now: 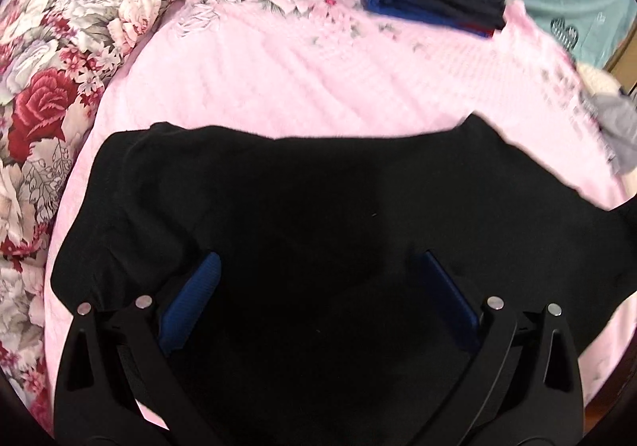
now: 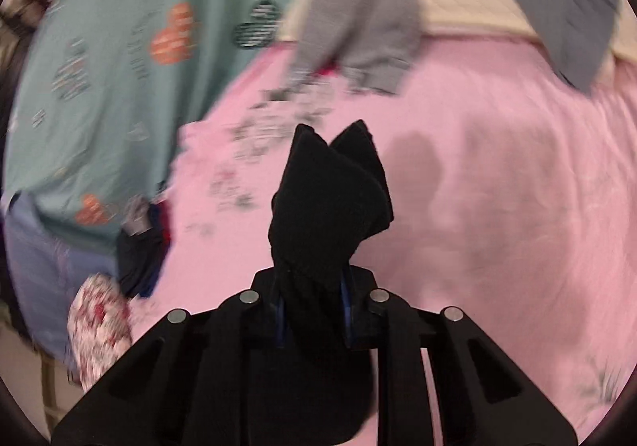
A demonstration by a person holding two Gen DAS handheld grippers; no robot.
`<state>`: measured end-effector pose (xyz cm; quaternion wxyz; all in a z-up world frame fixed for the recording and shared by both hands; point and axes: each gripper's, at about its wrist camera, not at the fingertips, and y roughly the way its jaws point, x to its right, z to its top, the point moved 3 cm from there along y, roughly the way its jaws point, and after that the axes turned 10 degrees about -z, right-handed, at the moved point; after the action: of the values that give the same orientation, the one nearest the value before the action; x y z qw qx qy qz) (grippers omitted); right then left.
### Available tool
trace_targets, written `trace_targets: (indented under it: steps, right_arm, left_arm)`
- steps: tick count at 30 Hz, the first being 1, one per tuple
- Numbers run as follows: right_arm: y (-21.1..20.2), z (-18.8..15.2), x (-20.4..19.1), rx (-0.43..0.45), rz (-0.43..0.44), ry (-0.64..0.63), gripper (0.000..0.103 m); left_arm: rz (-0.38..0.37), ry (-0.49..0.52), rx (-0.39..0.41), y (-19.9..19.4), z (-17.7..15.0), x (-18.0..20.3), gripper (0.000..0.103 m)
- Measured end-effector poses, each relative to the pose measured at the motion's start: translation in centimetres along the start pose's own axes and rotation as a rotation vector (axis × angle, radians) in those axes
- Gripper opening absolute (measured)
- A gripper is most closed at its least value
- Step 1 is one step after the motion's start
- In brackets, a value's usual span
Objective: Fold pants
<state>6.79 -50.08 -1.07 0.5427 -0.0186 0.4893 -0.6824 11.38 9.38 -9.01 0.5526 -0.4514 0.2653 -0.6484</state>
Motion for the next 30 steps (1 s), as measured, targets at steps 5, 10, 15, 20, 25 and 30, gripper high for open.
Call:
trace_targets:
  steps: [5, 10, 15, 20, 25, 30]
  right_arm:
    - [1.8, -6.4, -10.8, -0.103, 0.088, -0.248, 0.021]
    - [9.3, -16.1, -17.2, -0.309, 0.097, -0.39, 0.023]
    - [10.1, -20.9, -20.8, -0.368, 0.121, -0.598, 0.067]
    - [5.9, -16.2, -18.0, -0.367, 0.342, -0.51, 0.067]
    - [5.1, -10.1, -11.1, -0.14, 0.035, -0.447, 0.048]
    - [9.4, -10.2, -9.1, -0.271, 0.09, -0.409, 0.015]
  left_arm:
    - [-0.041, 0.006, 0.052, -1.7, -0.5, 0.5, 0.101]
    - [-0.036, 0.006, 0.061, -2.2, -0.9, -0.1, 0.101]
    - [-0.036, -0.007, 0.056, -2.3, -1.0, -0.8, 0.101]
    - [-0.076, 0.006, 0.044, -1.9, -0.8, 1.2, 0.101]
    - [-0.146, 0.111, -0.025, -0.3, -0.9, 6.9, 0.101]
    - [-0.204, 0.195, -0.078, 1.4, -1.1, 12.7, 0.101]
